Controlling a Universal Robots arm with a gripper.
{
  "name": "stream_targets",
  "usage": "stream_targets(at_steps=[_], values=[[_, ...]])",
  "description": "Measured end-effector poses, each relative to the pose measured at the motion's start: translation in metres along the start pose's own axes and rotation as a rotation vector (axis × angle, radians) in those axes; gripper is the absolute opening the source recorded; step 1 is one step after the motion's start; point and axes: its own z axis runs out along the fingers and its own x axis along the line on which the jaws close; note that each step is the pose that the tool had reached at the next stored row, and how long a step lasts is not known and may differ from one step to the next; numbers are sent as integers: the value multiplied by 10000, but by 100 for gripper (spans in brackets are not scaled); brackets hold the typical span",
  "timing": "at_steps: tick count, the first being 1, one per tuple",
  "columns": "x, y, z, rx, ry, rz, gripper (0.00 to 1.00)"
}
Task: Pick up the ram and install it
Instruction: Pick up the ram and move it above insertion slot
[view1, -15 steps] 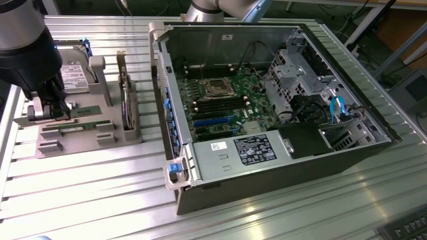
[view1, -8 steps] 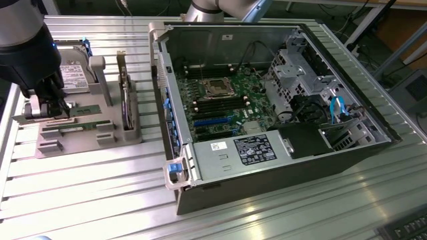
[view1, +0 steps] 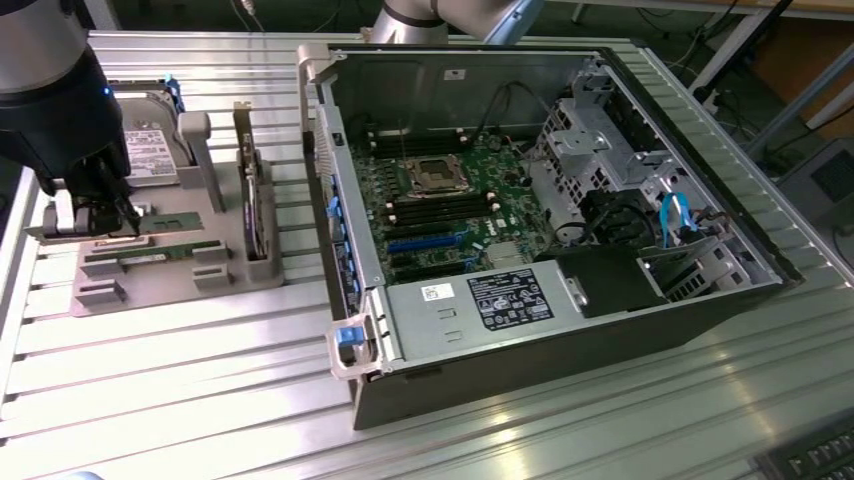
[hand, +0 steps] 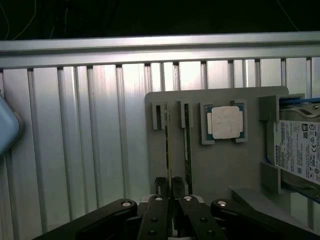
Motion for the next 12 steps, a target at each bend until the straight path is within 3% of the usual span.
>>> stream_targets(at_steps=[12], values=[[-5,14,-95,1,0,14,14]])
